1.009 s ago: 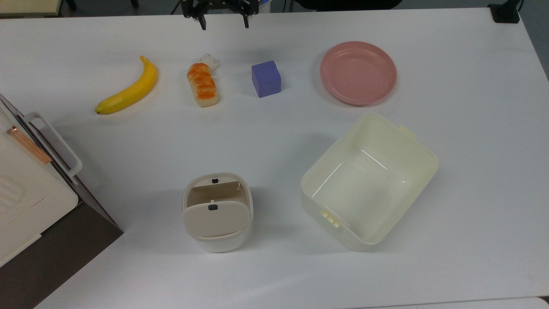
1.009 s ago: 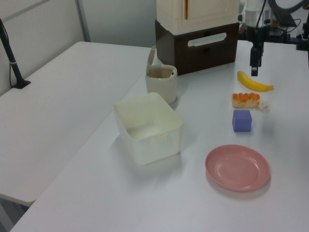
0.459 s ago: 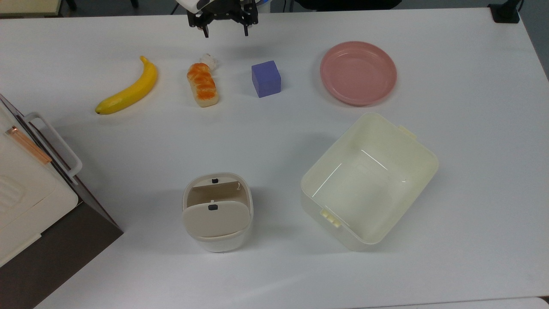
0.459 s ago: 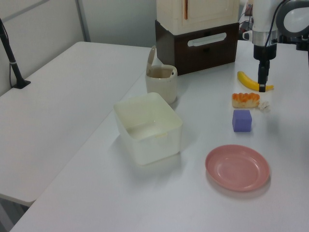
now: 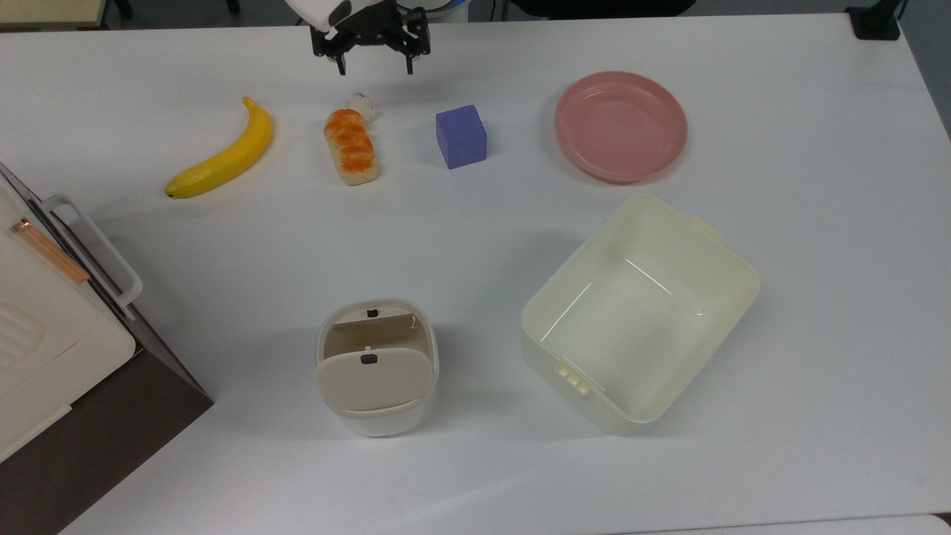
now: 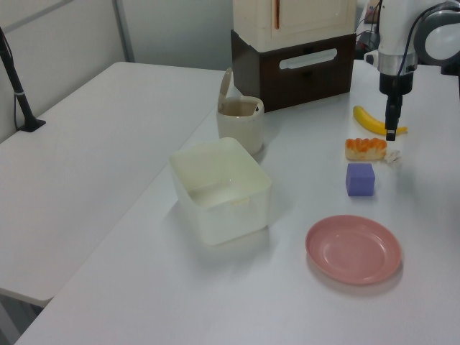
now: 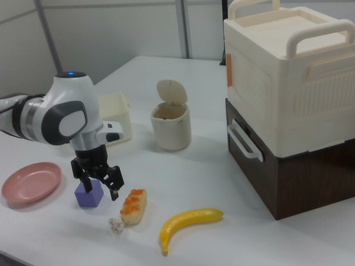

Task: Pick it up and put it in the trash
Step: 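Move the gripper over to the small white scrap beside the orange food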

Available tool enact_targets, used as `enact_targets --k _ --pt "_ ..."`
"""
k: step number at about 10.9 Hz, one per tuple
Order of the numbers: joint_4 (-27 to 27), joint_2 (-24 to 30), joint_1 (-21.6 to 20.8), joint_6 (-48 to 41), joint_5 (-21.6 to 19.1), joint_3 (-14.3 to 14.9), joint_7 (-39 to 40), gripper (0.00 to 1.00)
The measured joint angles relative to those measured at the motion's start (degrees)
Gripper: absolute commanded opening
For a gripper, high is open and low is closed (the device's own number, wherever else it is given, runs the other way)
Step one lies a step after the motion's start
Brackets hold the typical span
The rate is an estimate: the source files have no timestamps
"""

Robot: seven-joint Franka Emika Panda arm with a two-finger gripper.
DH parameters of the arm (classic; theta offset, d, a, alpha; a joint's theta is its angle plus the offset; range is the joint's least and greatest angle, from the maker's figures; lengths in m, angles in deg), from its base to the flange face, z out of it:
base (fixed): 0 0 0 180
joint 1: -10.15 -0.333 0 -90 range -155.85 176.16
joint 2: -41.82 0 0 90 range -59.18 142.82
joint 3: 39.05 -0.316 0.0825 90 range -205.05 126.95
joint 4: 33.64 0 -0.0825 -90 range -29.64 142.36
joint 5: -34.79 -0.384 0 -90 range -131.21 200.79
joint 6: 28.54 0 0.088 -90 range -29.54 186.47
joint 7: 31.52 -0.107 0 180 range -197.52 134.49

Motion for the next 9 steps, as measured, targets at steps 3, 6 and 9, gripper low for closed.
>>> enact_targets --k 3,6,9 --pt "1.1 -2.6 0.0 4.3 2.6 1.3 0.0 0.97" --pt "1.5 -6.1 0.0 6.9 4.0 2.5 0.0 0.97" --pt "1.6 -7.7 -0.1 7.3 5.3 2.5 0.4 0.97"
